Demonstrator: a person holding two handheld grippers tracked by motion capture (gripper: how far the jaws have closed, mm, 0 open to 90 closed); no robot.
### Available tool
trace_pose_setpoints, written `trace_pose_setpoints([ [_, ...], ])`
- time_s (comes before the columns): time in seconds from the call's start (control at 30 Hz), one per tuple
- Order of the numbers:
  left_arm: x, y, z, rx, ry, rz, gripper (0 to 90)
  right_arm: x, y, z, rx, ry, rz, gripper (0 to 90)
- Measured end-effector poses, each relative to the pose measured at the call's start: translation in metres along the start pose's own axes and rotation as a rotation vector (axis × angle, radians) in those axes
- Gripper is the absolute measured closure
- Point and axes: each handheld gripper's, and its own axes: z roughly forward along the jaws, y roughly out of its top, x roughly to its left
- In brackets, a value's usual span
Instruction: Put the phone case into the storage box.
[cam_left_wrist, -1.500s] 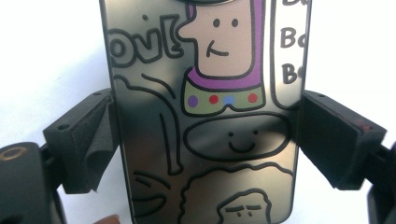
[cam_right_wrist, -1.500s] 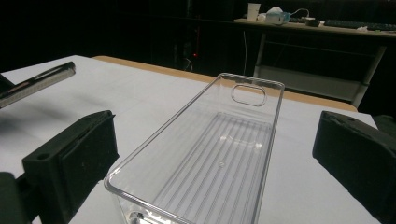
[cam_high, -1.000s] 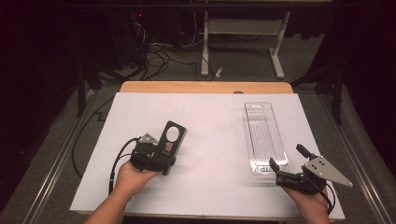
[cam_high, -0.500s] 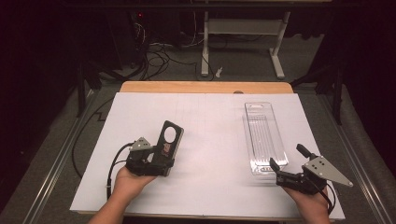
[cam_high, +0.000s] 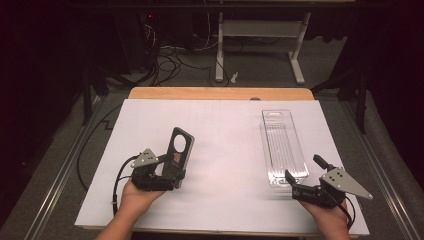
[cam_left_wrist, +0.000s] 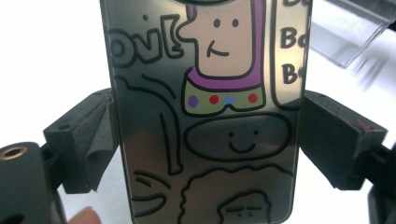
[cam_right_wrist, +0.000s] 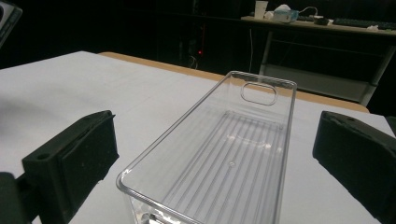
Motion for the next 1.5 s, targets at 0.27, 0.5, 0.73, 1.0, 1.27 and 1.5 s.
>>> trace_pose_setpoints([
  [0.27, 0.002, 0.000, 0.000, -0.018, -0.039, -0.022, 13.0, 0.007, 0.003, 0.005, 0.004, 0.007, 0.000, 0.2],
  [0.5, 0.004, 0.001, -0.002, -0.032, -0.082, -0.037, 12.9, 0.013, 0.009, 0.010, -0.003, 0.016, -0.003, 0.1],
  [0.73, 0.004, 0.002, -0.003, -0.041, -0.103, -0.022, 12.9, 0.024, 0.018, 0.021, -0.004, 0.062, 0.001, 0.1],
  [1.0, 0.006, 0.003, -0.003, -0.040, -0.118, 0.010, 12.9, 0.038, 0.035, 0.037, -0.031, 0.107, -0.013, 0.1],
  [1.27, 0.008, 0.005, -0.004, -0.048, -0.158, 0.027, 13.0, 0.048, 0.048, 0.050, -0.051, 0.127, -0.039, 0.1],
  [1.5, 0.011, 0.006, -0.005, -0.065, -0.178, 0.017, 12.9, 0.057, 0.054, 0.061, -0.054, 0.155, -0.040, 0.1],
])
